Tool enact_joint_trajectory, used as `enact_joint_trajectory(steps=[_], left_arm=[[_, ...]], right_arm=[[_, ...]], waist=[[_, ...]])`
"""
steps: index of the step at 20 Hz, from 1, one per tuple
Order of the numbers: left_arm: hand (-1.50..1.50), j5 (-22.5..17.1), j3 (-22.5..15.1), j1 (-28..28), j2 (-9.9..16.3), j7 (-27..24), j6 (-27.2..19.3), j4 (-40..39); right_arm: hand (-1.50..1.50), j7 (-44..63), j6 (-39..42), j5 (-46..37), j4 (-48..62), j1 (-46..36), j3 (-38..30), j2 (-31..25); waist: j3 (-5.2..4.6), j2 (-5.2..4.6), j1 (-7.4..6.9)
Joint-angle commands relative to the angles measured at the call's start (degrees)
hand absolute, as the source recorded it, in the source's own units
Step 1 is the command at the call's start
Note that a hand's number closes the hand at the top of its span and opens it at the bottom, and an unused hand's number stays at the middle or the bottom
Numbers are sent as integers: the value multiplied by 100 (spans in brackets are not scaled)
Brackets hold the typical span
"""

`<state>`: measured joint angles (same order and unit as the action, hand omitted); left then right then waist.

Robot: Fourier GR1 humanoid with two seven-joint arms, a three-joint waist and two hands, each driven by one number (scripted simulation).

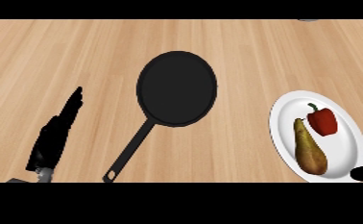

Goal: Pick the pear from the plate and place it in the pan

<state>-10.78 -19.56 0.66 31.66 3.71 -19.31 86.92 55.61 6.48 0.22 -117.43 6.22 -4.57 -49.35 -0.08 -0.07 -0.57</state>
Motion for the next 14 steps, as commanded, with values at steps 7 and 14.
enact_joint_trajectory(steps=[7,14], left_arm=[[0,229,56,125,-240,91,101,-71],[0,446,-106,-104,-323,109,34,101]], right_arm=[[-150,1556,361,12,713,-1554,1417,349],[-150,2059,1136,689,1263,-2004,1769,-114]], waist=[[-1,-32,-93],[-8,-18,-110]])
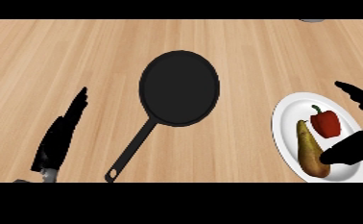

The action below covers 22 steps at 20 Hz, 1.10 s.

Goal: Pick the pear from the plate and place it in the pan

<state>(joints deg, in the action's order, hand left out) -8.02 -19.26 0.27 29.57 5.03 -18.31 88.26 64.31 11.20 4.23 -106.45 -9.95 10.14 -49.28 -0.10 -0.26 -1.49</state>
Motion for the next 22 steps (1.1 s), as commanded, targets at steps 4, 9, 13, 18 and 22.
enact_joint_trajectory(steps=[4,9,13,18,22], left_arm=[[0,-48,207,23,125,-42,223,-27],[0,46,220,-158,-15,232,6,306],[0,220,134,-171,-73,174,10,234],[0,88,335,-257,3,5,218,242],[0,284,203,-286,-110,216,96,354]], right_arm=[[-150,1592,548,451,146,-550,656,-84],[-150,1609,430,418,524,-866,1027,144],[-150,1610,369,308,751,-883,1389,150],[-150,1595,518,460,1299,-1175,1458,90],[-150,1681,358,299,1213,-963,1852,192]], waist=[[-7,13,31],[2,28,44],[1,31,73],[1,23,26],[3,42,80]])
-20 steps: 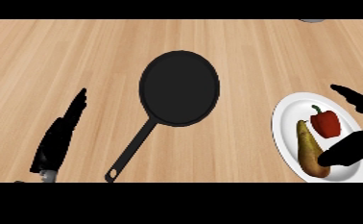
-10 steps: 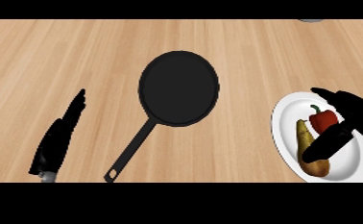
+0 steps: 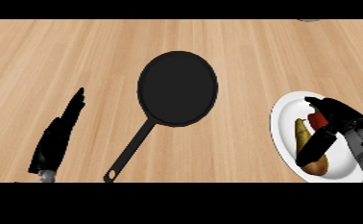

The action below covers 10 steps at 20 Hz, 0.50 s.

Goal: Pick the pear from the plate and place it in the pan

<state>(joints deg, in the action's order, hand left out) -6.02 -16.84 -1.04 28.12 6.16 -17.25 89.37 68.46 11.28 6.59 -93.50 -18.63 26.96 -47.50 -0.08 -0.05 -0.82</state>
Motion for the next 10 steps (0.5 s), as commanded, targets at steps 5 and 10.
enact_joint_trajectory(steps=[5,10], left_arm=[[0,43,138,-30,-76,0,126,-78],[0,42,305,-142,-58,-240,243,-122]], right_arm=[[-150,1225,311,164,19,-123,199,62],[-150,1261,193,42,138,-201,343,214]], waist=[[-1,10,65],[-1,6,36]])
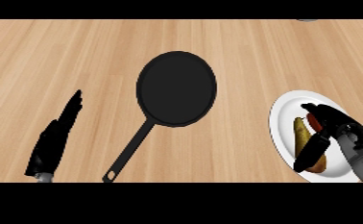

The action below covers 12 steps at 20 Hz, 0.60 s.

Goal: Pick the pear from the plate and place it in the pan

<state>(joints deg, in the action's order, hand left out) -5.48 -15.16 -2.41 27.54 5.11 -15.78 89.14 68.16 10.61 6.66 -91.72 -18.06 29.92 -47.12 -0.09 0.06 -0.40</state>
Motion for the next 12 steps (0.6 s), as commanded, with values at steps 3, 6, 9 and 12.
enact_joint_trajectory(steps=[3,6,9,12], left_arm=[[0,64,-22,72,-191,175,36,45],[0,168,77,-145,-110,-100,79,-27],[0,202,63,-67,-149,246,25,250],[0,-6,301,240,-92,187,399,-142]], right_arm=[[-150,891,-103,-363,212,111,262,344],[-150,979,3,-273,133,46,196,314],[-150,955,-115,-454,374,47,304,495],[-150,386,97,-435,569,194,182,373]], waist=[[6,-7,11],[4,-3,3],[6,-2,-6],[6,-13,48]])
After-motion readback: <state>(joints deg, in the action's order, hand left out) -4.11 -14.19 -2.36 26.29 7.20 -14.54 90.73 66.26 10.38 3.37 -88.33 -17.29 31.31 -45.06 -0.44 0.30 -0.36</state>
